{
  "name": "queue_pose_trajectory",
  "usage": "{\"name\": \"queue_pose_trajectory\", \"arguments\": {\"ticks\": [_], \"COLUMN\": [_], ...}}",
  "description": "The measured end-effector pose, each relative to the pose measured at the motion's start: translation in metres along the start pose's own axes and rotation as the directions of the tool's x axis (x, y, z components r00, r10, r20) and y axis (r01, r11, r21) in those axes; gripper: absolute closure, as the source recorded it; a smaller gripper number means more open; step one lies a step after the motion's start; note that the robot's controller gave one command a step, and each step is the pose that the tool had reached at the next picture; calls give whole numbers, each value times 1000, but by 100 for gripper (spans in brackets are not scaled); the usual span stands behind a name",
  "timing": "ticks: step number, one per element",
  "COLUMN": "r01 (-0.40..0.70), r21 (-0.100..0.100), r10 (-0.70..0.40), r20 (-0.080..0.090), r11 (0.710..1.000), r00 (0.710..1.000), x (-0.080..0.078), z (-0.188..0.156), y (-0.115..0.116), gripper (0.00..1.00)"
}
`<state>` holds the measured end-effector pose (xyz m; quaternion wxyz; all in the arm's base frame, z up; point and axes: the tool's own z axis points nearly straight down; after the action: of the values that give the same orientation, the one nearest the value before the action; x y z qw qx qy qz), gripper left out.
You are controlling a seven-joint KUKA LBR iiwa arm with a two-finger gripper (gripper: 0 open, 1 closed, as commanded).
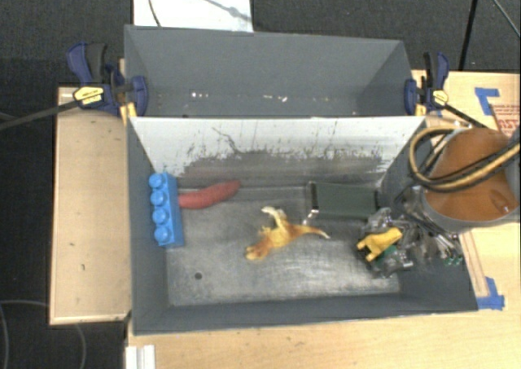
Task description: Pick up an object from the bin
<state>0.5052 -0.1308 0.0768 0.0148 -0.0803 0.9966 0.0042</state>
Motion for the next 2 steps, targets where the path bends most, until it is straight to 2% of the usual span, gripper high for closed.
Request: {"name": "queue_pose_trajectory", "arguments": {"ticks": [1,2], "r01": [1,-1], "r21": [0,1], "r10": [-1,1], "r20": [0,-32], "r11": [1000,1000], "r00": [1000,999], "x": [0,13], "z": [0,-36], "y": [0,2], "gripper": [100,100]}}
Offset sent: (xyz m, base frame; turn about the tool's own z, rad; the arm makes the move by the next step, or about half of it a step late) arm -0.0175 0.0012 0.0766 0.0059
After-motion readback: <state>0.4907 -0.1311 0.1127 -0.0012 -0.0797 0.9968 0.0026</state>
